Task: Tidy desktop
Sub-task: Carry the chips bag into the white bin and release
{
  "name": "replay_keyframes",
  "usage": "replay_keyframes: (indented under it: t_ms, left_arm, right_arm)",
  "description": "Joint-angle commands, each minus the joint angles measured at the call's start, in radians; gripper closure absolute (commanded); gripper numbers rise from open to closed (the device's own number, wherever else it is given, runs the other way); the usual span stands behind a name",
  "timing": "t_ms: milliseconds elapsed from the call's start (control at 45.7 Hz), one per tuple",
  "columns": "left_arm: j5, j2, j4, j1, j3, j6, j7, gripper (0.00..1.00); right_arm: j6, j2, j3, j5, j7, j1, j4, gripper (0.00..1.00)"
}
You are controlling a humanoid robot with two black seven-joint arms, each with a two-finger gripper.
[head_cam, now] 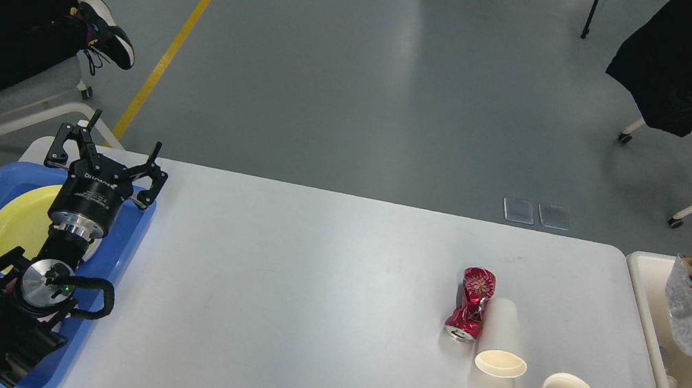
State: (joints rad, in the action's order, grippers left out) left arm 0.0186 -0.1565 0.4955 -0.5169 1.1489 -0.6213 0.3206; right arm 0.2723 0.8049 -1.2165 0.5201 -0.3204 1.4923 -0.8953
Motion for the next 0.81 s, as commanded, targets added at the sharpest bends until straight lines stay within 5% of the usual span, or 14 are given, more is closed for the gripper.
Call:
replay_keyframes:
  t_ms: [0,438,591,788]
  left_arm:
    - [0.000,0.000,0.000,0.000,0.000,0.000,0.000,0.04]
    - [0.000,0.000,0.000,0.000,0.000,0.000,0.000,0.04]
    - [0.000,0.000,0.000,0.000,0.000,0.000,0.000,0.04]
    - [0.000,0.000,0.000,0.000,0.000,0.000,0.000,0.04]
  right_arm:
    - [-0.021,-0.006,0.176,0.000,0.000,-0.228,0.162,1.00]
    - [-0.111,-0.213,0.557,0.001,-0.002,-0.797,0.725,1.00]
    - [-0.217,-0.248,0.558,0.000,-0.003,-0.839,0.751,1.00]
    - [-0.223,-0.297,0.552,-0.002,0.000,-0.876,0.754,1.00]
